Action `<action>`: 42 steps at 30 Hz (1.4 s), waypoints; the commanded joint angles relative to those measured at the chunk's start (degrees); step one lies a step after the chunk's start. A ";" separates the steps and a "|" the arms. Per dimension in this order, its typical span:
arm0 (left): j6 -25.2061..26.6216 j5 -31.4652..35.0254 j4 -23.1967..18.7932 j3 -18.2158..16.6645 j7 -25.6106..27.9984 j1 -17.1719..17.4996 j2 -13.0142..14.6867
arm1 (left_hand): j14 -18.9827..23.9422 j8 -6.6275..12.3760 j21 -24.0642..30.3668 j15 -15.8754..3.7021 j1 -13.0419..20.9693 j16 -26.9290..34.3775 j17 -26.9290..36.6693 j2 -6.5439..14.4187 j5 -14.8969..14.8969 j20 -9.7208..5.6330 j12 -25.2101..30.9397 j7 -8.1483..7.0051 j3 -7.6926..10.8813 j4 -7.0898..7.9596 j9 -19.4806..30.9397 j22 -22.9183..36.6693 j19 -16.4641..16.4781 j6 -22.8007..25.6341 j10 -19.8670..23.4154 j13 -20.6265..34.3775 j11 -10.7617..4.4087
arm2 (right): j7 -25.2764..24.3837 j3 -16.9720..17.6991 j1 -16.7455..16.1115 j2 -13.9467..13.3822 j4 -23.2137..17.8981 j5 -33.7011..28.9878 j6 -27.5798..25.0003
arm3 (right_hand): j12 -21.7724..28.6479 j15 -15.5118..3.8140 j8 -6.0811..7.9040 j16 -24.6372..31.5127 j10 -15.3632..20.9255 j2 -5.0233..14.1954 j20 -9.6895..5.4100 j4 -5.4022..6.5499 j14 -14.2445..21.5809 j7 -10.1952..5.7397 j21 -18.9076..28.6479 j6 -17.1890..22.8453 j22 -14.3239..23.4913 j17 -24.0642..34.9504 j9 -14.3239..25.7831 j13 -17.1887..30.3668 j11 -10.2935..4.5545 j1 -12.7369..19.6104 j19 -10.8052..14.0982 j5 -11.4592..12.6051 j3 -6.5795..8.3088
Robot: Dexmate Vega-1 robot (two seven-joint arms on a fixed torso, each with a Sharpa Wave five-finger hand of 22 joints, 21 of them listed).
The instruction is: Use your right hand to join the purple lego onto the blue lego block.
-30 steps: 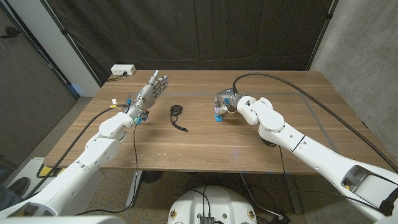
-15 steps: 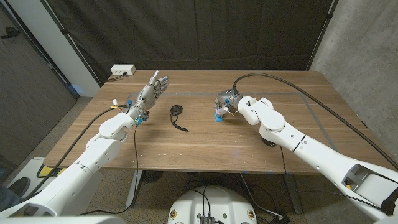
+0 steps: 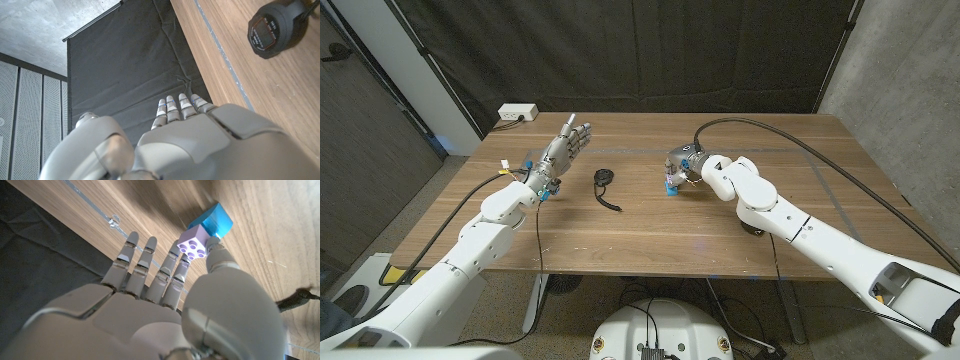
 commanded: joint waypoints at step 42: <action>0.51 -0.02 1.29 0.84 -1.38 -1.50 -0.26 | -0.05 -0.01 0.03 0.08 0.54 0.07 0.27 0.46 0.61 0.31 0.05 0.14 -1.04 0.24 0.23 0.22 -0.17 0.14 0.02 0.10 -0.11 | 0.52 0.24 0.40 -0.10 -0.38 0.13 -0.93 | -0.56 -3.93 0.01 -0.26 0.43 0.71 0.65 0.42 0.70 -0.68 0.25 1.57 0.28 0.24 0.12 0.08 0.00 -0.15 0.30 0.40 -0.10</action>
